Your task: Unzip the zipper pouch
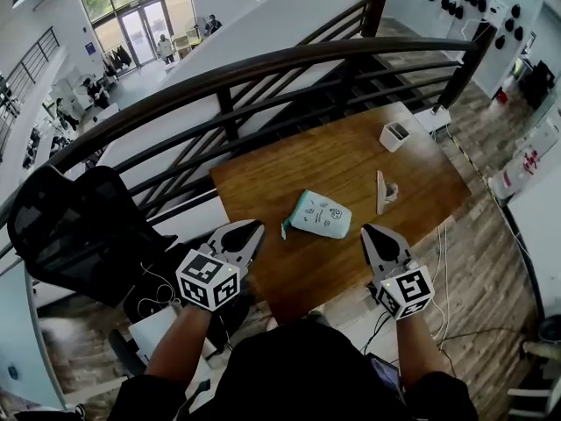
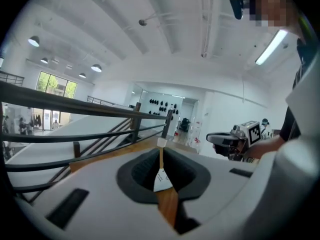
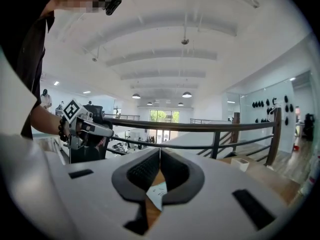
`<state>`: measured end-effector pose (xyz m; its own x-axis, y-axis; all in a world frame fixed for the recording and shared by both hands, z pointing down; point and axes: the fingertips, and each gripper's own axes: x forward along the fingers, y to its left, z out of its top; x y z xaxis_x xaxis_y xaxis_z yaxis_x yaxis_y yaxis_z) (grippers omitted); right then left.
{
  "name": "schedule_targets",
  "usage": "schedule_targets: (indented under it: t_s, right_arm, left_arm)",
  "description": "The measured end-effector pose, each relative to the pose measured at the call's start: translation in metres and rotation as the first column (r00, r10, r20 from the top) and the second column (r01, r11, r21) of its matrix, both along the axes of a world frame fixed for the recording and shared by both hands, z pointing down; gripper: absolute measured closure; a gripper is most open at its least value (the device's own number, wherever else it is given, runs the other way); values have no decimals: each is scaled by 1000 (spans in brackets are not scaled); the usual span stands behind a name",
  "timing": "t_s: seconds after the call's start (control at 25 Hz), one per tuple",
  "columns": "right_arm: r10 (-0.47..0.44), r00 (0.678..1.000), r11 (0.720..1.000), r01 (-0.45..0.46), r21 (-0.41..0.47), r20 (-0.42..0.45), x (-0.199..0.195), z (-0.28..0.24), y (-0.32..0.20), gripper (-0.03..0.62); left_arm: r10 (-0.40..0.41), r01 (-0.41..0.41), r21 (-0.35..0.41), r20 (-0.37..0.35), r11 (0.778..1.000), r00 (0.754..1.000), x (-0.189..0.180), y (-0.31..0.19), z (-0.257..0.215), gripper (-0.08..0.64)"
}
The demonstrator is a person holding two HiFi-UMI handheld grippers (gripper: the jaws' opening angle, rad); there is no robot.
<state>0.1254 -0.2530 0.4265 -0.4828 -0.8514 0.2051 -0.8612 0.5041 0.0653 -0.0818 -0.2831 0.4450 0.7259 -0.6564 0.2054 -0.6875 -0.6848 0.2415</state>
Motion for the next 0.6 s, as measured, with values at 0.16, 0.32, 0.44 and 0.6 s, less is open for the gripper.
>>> schedule_targets:
  t_s: [0.16, 0.32, 0.44, 0.6]
  right_arm:
    - [47, 998, 999, -48, 11, 39, 1, -7, 14, 595]
    - [71, 995, 997, -73, 24, 72, 5, -11, 25, 597]
    - [70, 993, 997, -73, 33, 93, 9, -14, 30, 598]
    - [59, 990, 997, -64, 38, 128, 15, -16, 34, 600]
  left_arm:
    - [-15, 15, 78, -6, 997, 1000, -7, 12, -17, 528]
    - [-43, 40, 170, 11, 985, 999, -9, 23, -31, 529]
    - [-78, 77, 214, -4, 974, 997, -9, 29, -40, 529]
    - [-126, 132, 236, -41, 963, 991, -7, 36, -45, 529]
